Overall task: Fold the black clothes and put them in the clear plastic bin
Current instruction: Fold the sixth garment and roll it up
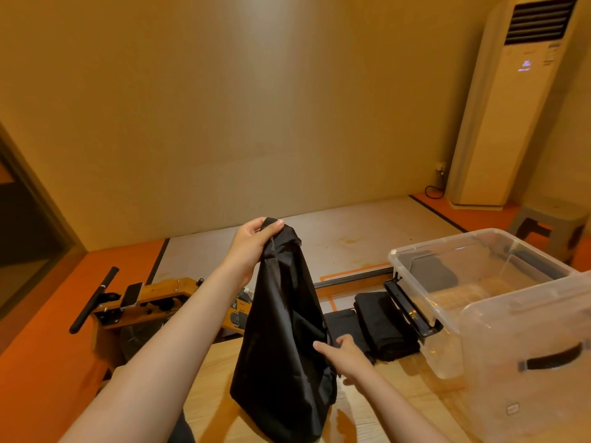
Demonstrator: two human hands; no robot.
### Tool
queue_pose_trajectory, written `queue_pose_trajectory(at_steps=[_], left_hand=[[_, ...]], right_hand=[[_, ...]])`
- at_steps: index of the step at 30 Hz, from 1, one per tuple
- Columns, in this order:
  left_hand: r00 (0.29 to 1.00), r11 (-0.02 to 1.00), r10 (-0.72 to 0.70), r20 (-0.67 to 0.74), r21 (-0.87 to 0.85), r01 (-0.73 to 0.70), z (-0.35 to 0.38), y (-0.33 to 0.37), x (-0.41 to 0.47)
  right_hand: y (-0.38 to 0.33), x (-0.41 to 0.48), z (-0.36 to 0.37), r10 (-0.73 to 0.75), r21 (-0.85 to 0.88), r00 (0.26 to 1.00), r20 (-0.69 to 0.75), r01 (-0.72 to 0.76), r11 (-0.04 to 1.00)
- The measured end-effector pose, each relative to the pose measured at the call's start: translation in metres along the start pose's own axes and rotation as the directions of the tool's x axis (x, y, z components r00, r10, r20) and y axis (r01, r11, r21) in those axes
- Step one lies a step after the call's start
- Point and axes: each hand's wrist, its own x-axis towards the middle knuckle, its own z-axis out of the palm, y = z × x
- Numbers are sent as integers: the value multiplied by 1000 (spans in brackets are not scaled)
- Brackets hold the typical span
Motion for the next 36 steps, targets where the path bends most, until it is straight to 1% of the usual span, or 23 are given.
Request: queue_pose_trajectory(at_steps=[2, 4, 5, 7, 10, 13, 15, 17, 19, 21, 22, 24, 25, 26, 29, 32, 34, 36], left_hand=[[1000, 1000, 3, -10, -3, -3, -4, -2, -2], [1000, 1000, 5, -23, 3, -5, -9, -4, -3], [999, 1000, 5, -31, 9, -5, -12, -5, -3], [999, 1000, 5, -49, 19, -4, -19, -8, -4], [996, 1000, 0, -84, 8, 1, -28, -12, -5], [994, 1000, -9, -112, -9, 8, -36, -18, -4], [992, 1000, -13, -123, -24, 10, -41, -21, -4], [990, 999, -18, -140, -47, 12, -47, -22, -3], [988, 997, -21, -153, -79, 9, -54, -21, -1], [989, 994, -19, -149, -108, 3, -59, -20, 0], [990, 993, -17, -141, -114, 0, -61, -21, 0], [992, 995, -16, -126, -103, 3, -64, -23, -2], [992, 996, -18, -123, -94, 7, -65, -24, -4], [992, 996, -22, -124, -89, 11, -66, -26, -5], [989, 997, -30, -147, -79, 19, -68, -33, -8], [981, 997, -44, -191, -75, 30, -74, -40, -8], [978, 992, -76, -196, -116, 54, -80, -46, -8], [971, 990, -108, -215, -108, 86, -86, -52, -8]], right_hand=[[6, 7, 11, 30, -56, 999, -13, -30, 998], [10, 15, 20, -1, -87, 997, -81, -6, 996], [12, 19, 23, -21, -69, 992, -122, 13, 998], [8, 20, 22, -41, 2, 985, -170, 42, 999], [-4, 17, 15, -67, 183, 977, -202, 105, 978], [-17, 17, 7, -118, 353, 966, -228, 195, 915], [-28, 14, 1, -127, 450, 955, -269, 241, 860], [-36, 12, -7, -139, 486, 933, -332, 295, 823], [-38, 15, -13, -140, 502, 922, -362, 319, 804], [-36, 18, -15, -88, 588, 945, -315, 267, 763], [-35, 19, -14, -56, 654, 965, -255, 215, 725], [-31, 23, -11, -34, 784, 991, -132, 125, 607], [-29, 25, -9, -55, 824, 993, -102, 115, 555], [-29, 25, -8, -95, 830, 990, -103, 138, 540], [-33, 18, -9, -222, 752, 961, -167, 269, 601], [-37, 12, -15, -264, 706, 944, -198, 325, 629], [-40, 8, -18, -288, 738, 944, -162, 310, 600], [-42, 5, -21, -305, 819, 947, -102, 253, 514]])
